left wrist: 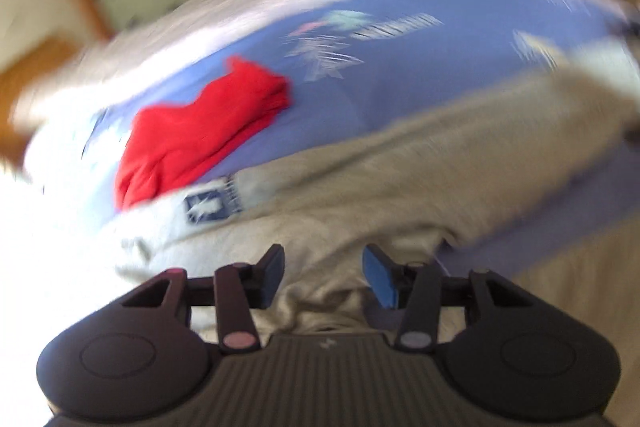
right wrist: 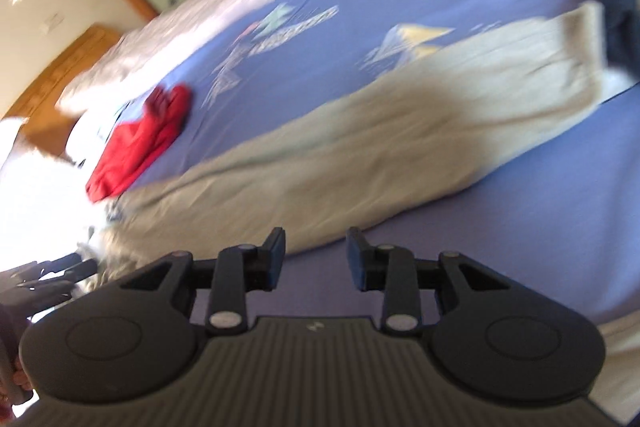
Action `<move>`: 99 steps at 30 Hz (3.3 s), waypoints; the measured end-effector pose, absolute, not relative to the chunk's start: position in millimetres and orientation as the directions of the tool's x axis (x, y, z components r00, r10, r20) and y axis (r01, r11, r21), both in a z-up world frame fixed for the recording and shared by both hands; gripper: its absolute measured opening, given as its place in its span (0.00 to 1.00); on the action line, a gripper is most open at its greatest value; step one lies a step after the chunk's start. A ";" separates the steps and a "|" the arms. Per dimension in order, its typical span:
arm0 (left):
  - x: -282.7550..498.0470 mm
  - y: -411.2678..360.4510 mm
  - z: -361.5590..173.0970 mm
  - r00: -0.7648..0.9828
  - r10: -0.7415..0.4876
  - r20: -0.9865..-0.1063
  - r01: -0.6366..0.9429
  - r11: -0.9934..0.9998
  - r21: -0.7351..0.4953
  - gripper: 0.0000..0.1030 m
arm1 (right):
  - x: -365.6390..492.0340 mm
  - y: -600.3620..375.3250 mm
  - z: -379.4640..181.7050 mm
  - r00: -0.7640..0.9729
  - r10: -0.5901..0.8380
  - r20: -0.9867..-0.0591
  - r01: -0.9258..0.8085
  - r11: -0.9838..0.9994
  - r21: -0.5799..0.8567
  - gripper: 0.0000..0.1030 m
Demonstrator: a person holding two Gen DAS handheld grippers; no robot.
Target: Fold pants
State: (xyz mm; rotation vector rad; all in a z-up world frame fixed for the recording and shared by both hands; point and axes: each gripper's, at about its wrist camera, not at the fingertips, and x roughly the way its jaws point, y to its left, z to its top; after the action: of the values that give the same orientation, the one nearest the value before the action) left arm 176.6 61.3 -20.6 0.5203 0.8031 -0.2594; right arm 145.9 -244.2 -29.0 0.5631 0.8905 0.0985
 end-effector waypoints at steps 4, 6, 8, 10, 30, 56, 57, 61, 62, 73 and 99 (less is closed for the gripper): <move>186.8 40.3 -52.3 0.663 0.077 -0.745 0.468 0.734 0.493 0.44 | 145.7 -230.0 -26.4 0.624 0.325 -0.711 0.137 0.850 0.509 0.36; 192.3 41.0 -64.8 0.631 0.077 -0.772 0.500 0.720 0.481 0.19 | 142.5 -229.9 -24.4 0.624 0.313 -0.716 0.140 0.857 0.497 0.37; 185.9 43.4 -62.6 0.619 0.052 -0.784 0.525 0.715 0.462 0.06 | 142.2 -235.0 -23.6 0.622 0.294 -0.726 0.154 0.863 0.482 0.37; 172.8 50.4 -57.3 0.613 0.025 -0.789 0.549 0.704 0.449 0.06 | 144.6 -242.3 -20.9 0.632 0.262 -0.729 0.167 0.873 0.458 0.37; 326.2 253.2 11.7 0.604 0.234 -0.762 -0.019 0.960 0.280 0.77 | 241.3 -385.7 7.4 0.622 -0.052 -0.781 0.240 0.962 0.127 0.59; 316.1 174.3 -54.4 0.644 0.226 -0.731 0.356 0.757 0.548 0.09 | 288.8 -367.2 -47.9 0.337 -0.097 -0.936 -0.229 0.956 -0.182 0.12; 312.7 174.0 -51.4 0.651 0.232 -0.722 0.344 0.758 0.554 0.09 | 284.8 -359.6 -46.0 0.375 -0.129 -0.918 -0.241 0.943 -0.230 0.11; 291.3 172.4 -28.4 0.684 0.239 -0.689 0.281 0.786 0.551 0.09 | 271.9 -354.5 -13.2 0.552 -0.177 -0.815 -0.155 0.939 -0.308 0.11; 288.2 177.7 -20.5 0.699 0.232 -0.677 0.262 0.797 0.543 0.09 | 265.9 -355.8 -1.3 0.593 -0.173 -0.787 -0.130 0.944 -0.305 0.11; 110.6 203.9 42.9 0.806 0.102 -0.583 0.179 0.897 0.405 0.09 | 113.1 -374.4 51.6 0.723 -0.144 -0.675 -0.012 0.975 -0.221 0.11; -15.5 247.1 14.5 0.644 0.117 -0.756 0.211 0.923 0.322 0.12 | -62.0 -344.8 -8.0 0.689 -0.204 -0.695 -0.087 0.929 -0.359 0.35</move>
State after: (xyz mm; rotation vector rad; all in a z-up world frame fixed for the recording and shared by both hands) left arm -15.5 247.1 14.5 0.4045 0.8758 -0.0554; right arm -62.0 -344.8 -8.0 -0.3832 0.8132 -0.0670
